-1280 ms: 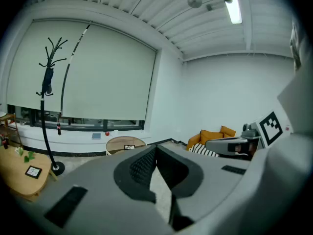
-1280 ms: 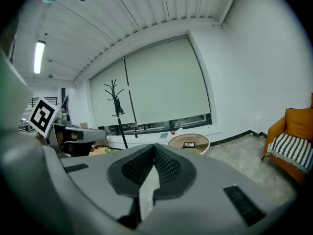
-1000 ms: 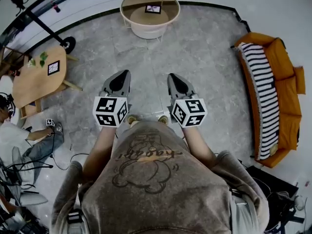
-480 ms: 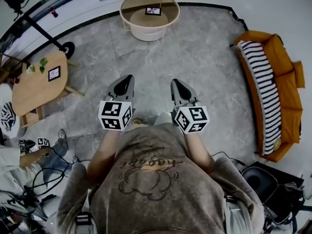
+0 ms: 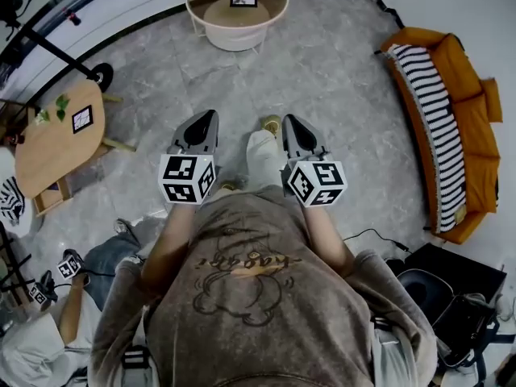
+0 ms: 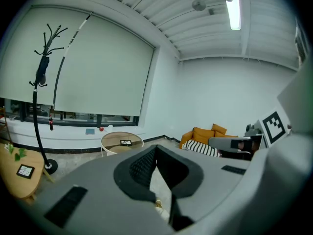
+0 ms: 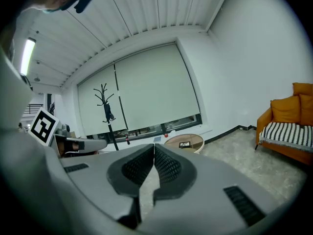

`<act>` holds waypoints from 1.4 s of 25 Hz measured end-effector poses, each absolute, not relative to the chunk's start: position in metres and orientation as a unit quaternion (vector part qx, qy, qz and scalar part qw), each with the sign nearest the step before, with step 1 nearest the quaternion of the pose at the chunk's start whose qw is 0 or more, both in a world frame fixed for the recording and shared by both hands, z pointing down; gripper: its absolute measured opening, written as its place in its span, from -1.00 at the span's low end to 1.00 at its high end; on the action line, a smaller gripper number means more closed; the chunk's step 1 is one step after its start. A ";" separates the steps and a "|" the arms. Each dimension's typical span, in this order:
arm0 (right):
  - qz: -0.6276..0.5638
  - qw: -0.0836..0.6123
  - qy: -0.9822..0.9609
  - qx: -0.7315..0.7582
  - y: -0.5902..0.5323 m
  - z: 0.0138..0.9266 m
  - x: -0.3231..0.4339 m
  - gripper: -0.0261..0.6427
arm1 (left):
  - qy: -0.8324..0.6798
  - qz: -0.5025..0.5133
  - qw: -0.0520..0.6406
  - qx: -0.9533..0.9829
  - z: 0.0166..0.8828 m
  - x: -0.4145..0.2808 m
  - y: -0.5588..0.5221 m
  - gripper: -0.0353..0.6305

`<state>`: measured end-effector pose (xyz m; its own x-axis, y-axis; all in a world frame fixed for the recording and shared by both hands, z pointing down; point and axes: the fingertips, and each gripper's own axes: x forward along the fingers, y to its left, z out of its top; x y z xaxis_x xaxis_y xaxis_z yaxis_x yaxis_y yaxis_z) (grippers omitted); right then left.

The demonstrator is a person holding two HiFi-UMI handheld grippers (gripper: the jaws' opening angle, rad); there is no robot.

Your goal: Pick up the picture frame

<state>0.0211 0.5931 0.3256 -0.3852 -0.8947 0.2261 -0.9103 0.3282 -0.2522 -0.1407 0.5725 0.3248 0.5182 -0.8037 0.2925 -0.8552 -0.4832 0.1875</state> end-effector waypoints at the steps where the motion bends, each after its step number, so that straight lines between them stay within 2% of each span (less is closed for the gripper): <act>1: 0.172 0.023 -0.813 0.555 0.591 0.327 0.021 -0.87 | -0.483 0.084 0.157 0.858 0.326 -0.141 0.570 -0.84; 8: 0.169 0.026 -0.807 0.565 0.580 0.333 0.008 -0.87 | -0.473 0.079 0.159 0.863 0.331 -0.153 0.555 -0.84; 35: 0.184 0.033 -0.803 0.566 0.423 0.346 0.032 -0.86 | -0.465 0.083 0.168 0.865 0.340 -0.124 0.401 -0.84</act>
<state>0.0316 0.4230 0.3462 -0.3579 -0.8968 0.2601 -0.9207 0.2925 -0.2584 -0.1243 0.4012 0.3396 0.5534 -0.7771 0.2997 -0.8328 -0.5105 0.2142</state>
